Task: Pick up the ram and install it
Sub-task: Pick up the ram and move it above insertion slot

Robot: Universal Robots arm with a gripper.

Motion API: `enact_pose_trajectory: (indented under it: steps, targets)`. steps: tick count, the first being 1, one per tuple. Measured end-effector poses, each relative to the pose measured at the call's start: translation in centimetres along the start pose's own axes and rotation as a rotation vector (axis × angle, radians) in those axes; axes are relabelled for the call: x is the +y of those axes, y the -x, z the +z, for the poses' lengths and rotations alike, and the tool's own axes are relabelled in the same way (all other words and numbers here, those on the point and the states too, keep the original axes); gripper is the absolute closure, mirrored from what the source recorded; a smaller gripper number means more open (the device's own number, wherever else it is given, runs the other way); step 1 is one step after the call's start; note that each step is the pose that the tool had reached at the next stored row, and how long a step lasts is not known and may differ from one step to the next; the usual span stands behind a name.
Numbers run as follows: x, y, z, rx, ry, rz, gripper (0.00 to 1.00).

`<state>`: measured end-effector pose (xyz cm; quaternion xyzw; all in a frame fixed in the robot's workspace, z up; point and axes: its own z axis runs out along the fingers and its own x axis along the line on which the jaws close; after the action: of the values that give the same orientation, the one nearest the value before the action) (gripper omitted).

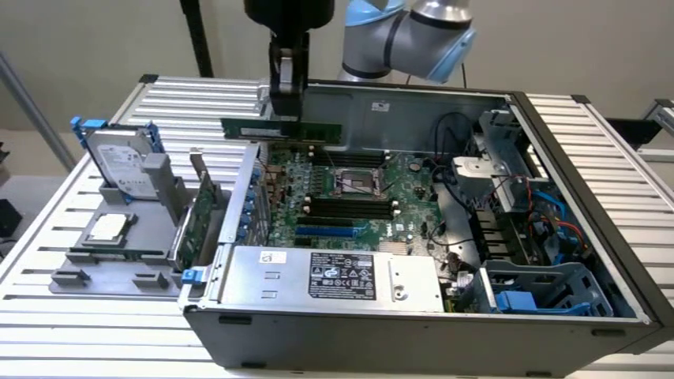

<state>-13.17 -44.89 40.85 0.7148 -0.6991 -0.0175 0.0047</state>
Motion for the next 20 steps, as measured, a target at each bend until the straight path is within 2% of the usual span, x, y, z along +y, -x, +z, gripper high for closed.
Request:
enact_pose_trajectory:
  steps: [10,20]
  targets:
    - [-4.54,1.8,1.51,0.0000,0.0001,0.000,1.00]
    - [-8.15,4.3,3.28,-0.0002,0.0000,0.000,1.00]
